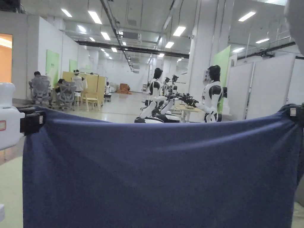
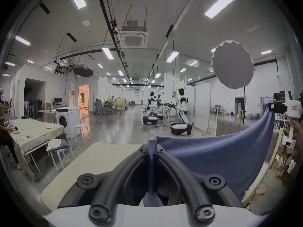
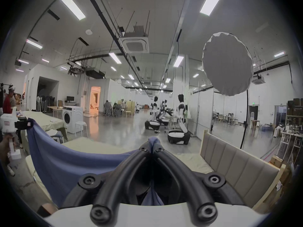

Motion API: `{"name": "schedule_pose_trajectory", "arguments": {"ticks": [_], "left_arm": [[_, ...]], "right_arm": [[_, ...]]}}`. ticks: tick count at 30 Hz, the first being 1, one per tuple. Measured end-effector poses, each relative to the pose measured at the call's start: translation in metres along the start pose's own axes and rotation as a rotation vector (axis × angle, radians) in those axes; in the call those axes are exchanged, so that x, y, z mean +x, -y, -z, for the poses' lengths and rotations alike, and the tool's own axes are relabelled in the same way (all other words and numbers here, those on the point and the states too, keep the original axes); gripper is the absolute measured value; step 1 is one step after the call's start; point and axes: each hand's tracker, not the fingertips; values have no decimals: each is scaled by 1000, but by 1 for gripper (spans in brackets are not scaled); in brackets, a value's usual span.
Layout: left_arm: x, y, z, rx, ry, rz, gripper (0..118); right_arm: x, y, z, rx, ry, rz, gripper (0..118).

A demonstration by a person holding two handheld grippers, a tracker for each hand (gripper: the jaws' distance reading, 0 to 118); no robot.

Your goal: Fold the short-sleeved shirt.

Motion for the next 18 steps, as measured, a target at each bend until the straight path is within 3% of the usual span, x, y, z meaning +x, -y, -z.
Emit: {"name": "schedule_pose_trajectory", "arguments": {"ticks": [2,10,18], "left_arm": [[-10,-18,9,-1,-10,-27,2],[-29,-51,95,26,-134,-72,2],[-28,-81,214,56,-251,16,2]], "right_arm": [[13,-14,22,6,0,11,2],[-7,-33,140,49,-4,-39,2],[-21,-24,275,81,52,-18,2]]}}
